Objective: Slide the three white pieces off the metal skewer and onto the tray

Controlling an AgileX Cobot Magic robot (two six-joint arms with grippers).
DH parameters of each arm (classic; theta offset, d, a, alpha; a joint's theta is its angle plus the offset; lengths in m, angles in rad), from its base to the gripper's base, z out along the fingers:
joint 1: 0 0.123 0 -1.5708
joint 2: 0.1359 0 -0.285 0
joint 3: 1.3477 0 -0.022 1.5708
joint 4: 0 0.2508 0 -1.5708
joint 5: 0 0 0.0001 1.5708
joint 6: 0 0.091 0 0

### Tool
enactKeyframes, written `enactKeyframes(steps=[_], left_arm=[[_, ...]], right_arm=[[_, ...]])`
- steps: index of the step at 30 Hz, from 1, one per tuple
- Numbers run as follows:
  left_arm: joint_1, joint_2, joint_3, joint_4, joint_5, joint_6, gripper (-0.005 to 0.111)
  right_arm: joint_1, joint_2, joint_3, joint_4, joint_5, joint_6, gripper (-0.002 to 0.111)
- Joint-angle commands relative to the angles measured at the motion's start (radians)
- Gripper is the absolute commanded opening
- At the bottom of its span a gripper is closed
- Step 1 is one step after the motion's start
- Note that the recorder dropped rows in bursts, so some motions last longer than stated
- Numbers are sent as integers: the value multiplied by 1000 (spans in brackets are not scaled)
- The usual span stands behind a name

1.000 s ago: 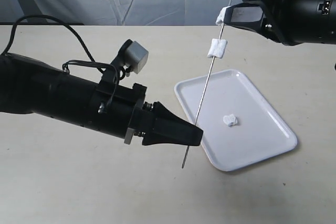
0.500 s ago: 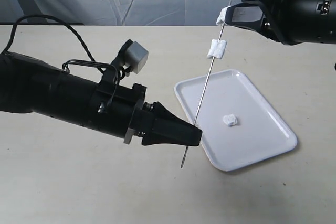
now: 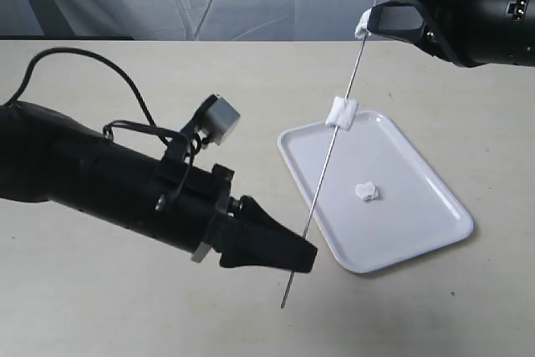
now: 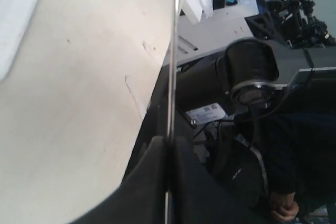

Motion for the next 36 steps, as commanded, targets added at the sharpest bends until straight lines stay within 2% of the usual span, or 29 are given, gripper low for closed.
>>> enactKeyframes(steps=[1, 9, 12, 15, 19, 23, 26, 36], left_arm=[[-33, 1, 25, 25, -25, 0, 0], [-64, -6, 27, 58, -33, -16, 0], [-64, -6, 27, 136, -57, -95, 0], [-64, -6, 57, 150, -76, -114, 0], [-62, -22, 116, 146, -221, -119, 0], [-62, -84, 116, 155, -362, -126, 0], [-62, -129, 116, 159, -440, -141, 0], [-62, -147, 116, 170, -531, -141, 0]], right_arm=[[-5, 0, -5, 17, -48, -9, -1], [-5, 0, -5, 15, -75, -9, -1], [-5, 0, -5, -8, -81, -9, -1], [-5, 0, -5, -8, -95, -9, -1], [-5, 0, 0, -61, -98, 4, -1], [-5, 22, 49, -177, -96, 79, -1], [-5, 78, 103, -191, -100, 88, -1], [-5, 348, 136, -194, -131, 88, -1]])
